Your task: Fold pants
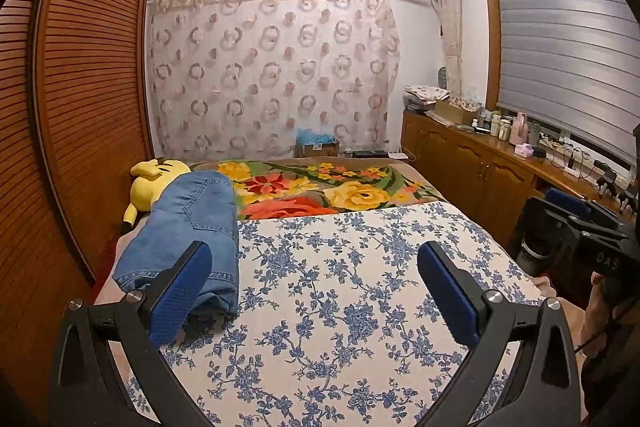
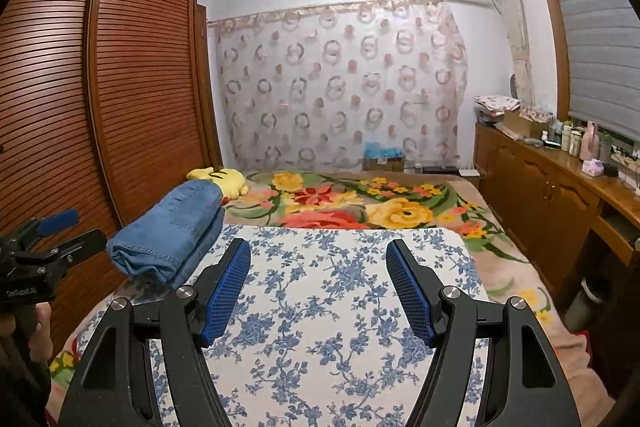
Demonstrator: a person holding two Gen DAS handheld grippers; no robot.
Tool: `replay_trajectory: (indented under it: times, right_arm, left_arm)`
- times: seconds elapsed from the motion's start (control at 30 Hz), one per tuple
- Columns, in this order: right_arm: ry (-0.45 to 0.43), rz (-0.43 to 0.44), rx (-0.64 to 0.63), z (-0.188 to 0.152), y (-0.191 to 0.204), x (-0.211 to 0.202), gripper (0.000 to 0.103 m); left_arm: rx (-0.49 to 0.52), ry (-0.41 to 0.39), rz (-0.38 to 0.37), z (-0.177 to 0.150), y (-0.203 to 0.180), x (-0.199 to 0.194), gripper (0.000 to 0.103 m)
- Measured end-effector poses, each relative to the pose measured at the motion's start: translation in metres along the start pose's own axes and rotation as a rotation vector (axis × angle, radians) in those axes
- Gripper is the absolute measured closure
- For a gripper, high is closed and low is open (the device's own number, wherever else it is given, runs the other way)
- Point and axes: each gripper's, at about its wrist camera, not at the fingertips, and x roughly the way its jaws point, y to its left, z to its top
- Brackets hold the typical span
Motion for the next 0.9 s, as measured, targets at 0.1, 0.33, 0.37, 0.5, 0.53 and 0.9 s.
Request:
replay_trajectory:
  times: [0.1, 0.33, 0.37, 0.5, 0.53, 0.9]
  right_arm:
    - [0.001, 0.000, -0.001, 0.0006, -0.0009, 0.0021, 0.031]
    - [0.001, 0.001, 0.000, 0.0006, -0.0028, 0.0016, 0.031]
    - [0.002, 0.001, 0.000, 0.0005, -0.0027, 0.0018, 0.031]
    - [0.002, 0.001, -0.001, 0.0004, -0.0031, 0.0023, 0.031]
    - [0.003, 0.002, 0.000, 0.0007, -0.0035, 0.0024, 0.031]
    - [0.000, 0.004, 0.000, 0.0009, -0.0054, 0.0020, 0.031]
  left_arm:
    - [0.000, 0.001, 0.000, 0.0002, 0.0004, -0.0001, 0.000]
    - [0.000, -0.003, 0.000, 0.0005, 0.0010, -0.0007, 0.000]
    - [-0.001, -0.003, -0.002, 0.0005, 0.0013, -0.0006, 0.000]
    - [-0.001, -0.004, 0.001, 0.0002, -0.0003, -0.0011, 0.000]
    - [-0.002, -0.004, 0.001, 0.0001, 0.0000, -0.0008, 0.000]
    - [-0.002, -0.006, 0.000, 0.0005, 0.0001, -0.0015, 0.000]
